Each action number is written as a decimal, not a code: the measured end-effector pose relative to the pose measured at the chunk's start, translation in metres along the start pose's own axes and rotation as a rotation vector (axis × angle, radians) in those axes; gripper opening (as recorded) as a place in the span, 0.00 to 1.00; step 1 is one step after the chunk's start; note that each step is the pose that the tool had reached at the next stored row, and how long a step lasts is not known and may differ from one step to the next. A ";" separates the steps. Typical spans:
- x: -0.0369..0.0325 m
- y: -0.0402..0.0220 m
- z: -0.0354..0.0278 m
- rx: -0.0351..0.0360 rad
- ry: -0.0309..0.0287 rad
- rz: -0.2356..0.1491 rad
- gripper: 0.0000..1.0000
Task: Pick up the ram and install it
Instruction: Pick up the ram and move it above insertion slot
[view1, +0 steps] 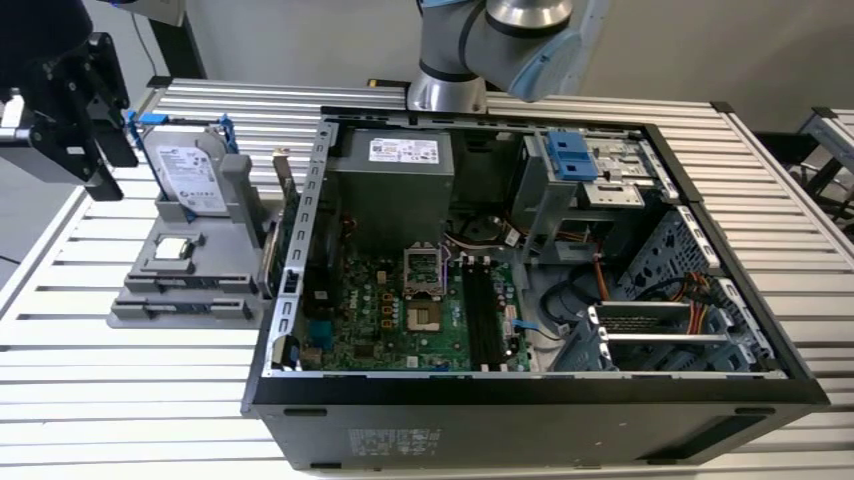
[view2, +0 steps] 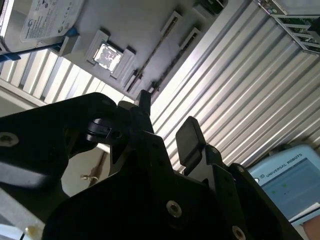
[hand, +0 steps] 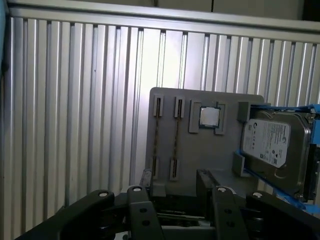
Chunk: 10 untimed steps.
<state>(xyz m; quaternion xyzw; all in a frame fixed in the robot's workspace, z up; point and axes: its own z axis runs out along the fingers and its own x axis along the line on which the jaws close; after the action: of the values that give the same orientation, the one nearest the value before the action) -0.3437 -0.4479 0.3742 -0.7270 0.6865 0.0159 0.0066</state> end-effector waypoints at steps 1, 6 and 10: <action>0.0001 -0.0001 0.0014 0.0002 -0.0002 0.001 1.00; 0.0003 -0.0004 0.0080 0.0003 -0.0003 0.007 1.00; 0.0005 -0.0004 0.0136 0.0004 -0.0009 0.009 1.00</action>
<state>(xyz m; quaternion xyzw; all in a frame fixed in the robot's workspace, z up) -0.3434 -0.4479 0.3606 -0.7238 0.6898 0.0161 0.0070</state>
